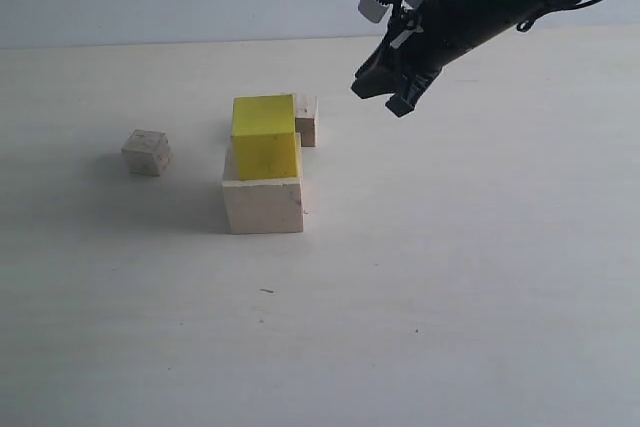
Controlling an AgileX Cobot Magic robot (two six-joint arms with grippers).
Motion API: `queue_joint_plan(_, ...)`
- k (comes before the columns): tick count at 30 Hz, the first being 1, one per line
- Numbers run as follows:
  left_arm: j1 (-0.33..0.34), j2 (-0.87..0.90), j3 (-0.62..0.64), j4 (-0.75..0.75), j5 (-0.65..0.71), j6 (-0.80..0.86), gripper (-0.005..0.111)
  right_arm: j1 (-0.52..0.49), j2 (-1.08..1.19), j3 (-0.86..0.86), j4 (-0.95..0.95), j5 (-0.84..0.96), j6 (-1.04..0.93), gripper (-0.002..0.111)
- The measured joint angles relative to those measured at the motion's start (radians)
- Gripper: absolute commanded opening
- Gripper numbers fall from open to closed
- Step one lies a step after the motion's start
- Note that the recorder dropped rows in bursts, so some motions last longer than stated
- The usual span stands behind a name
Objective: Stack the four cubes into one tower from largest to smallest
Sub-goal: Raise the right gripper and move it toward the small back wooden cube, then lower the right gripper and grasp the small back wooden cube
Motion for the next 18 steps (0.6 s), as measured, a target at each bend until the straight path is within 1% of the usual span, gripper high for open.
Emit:
queue_joint_plan(2,0.000,0.000,0.000,0.000,0.000,0.000,0.000,0.000,0.009,0.000,0.010,0.000,-0.009,0.048)
queue_joint_plan(4,0.000,0.000,0.000,0.000,0.000,0.000,0.000,0.000,0.021,0.000,0.016,0.000,-0.028,0.056)
queue_joint_plan(7,0.000,0.000,0.000,0.000,0.000,0.000,0.000,0.000,0.036,0.000,0.030,-0.012,-0.070,0.064)
queue_joint_plan(9,0.000,0.000,0.000,0.000,0.000,0.000,0.000,0.000,0.047,0.000,0.051,-0.036,-0.082,0.065)
queue_joint_plan(13,0.000,0.000,0.000,0.000,0.000,0.000,0.000,0.000,0.072,0.000,0.092,-0.073,-0.090,0.064)
queue_joint_plan(18,0.000,0.000,0.000,0.000,0.000,0.000,0.000,0.000,0.083,0.000,0.098,-0.081,-0.091,0.064)
